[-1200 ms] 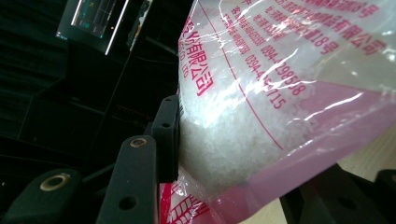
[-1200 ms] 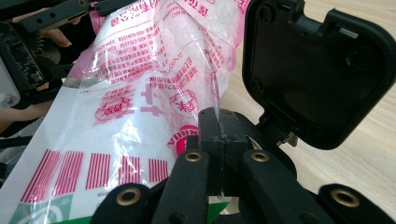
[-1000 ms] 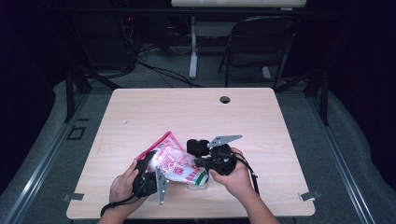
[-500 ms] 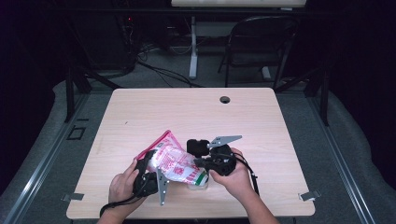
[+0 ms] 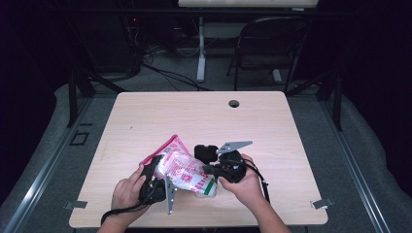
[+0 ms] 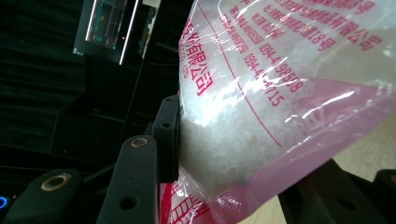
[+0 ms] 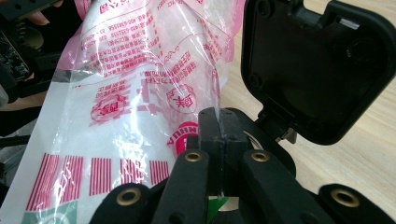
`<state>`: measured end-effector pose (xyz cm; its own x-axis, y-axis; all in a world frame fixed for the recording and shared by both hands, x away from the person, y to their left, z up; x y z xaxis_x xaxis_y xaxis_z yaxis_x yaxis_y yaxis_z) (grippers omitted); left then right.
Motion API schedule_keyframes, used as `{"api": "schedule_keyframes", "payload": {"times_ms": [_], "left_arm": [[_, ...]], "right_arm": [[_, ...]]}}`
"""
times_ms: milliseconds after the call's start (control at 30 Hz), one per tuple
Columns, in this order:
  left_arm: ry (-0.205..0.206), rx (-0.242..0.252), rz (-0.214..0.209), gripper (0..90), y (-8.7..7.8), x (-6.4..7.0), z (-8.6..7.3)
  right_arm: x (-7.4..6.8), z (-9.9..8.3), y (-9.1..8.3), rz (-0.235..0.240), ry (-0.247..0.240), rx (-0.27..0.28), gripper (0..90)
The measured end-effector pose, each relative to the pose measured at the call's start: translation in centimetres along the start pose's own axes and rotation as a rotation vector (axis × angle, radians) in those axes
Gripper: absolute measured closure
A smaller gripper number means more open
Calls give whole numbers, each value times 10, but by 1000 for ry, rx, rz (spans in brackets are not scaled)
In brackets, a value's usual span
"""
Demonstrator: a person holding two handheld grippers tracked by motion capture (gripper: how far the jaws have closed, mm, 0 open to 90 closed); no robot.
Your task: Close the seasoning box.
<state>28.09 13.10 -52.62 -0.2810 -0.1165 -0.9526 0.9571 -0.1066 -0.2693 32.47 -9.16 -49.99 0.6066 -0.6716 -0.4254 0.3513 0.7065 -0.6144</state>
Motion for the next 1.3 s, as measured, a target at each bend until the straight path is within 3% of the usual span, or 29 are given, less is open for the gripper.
{"api": "schedule_keyframes", "payload": {"times_ms": [1300], "left_arm": [[131, 3, 49, 623, -3, -11, 7]], "right_arm": [[3, 0, 0, -9, 5, 9, 900]]}}
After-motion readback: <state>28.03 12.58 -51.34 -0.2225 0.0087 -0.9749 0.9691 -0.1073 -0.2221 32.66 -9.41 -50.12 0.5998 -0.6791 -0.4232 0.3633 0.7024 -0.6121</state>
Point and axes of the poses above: each handheld gripper's, and its own axes: y roughly forward along the jaws, z roughly out of its top, x roughly to its right, the point moved 3 cm from there along y, roughly forward along the jaws, and after that the axes turned 12 degrees about y, right-handed, at the moved point
